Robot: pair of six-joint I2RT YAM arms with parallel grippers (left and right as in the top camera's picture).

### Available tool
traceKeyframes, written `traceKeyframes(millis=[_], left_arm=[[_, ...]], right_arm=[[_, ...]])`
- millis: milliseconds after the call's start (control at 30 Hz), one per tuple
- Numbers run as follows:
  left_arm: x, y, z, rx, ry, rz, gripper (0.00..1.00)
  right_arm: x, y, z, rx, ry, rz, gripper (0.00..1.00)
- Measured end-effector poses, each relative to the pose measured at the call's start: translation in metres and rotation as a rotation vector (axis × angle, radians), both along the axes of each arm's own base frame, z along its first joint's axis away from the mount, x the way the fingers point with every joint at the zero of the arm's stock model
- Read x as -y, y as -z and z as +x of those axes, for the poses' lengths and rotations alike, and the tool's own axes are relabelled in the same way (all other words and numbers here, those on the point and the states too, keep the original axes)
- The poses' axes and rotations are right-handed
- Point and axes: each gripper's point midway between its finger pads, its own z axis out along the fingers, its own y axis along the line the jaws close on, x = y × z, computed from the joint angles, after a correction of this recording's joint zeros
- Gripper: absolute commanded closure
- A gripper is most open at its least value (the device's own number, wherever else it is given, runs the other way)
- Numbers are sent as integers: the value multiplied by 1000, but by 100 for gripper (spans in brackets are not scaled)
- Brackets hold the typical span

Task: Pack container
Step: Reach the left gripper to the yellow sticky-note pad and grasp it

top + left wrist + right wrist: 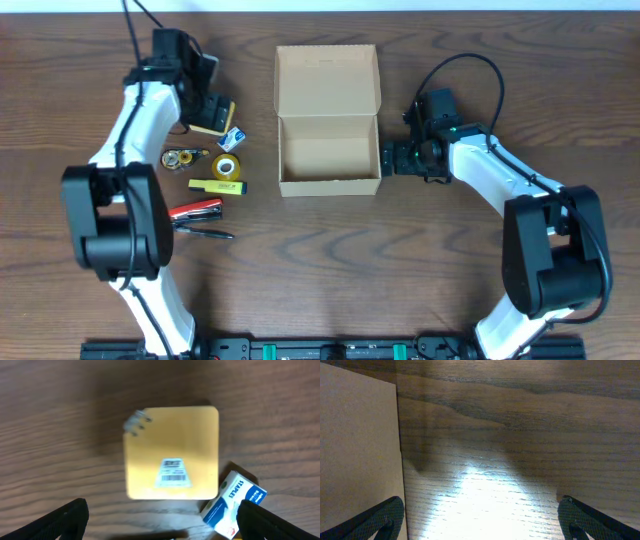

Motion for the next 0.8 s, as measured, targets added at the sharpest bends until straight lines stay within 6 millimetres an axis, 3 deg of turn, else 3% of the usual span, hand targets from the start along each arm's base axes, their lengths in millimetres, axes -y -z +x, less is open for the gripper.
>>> traceKeyframes(millis=[133,300,533,800], left_arm=[[7,16,-3,-36,32,4,5],[7,23,1,-35,36,5,5],[7,18,23,56,31,3,5],[7,20,23,55,16,-2,5]], right_arm=[[0,0,0,0,0,0,1],[0,0,0,0,0,0,1],[0,0,0,0,0,0,1],[0,0,0,0,0,0,1]])
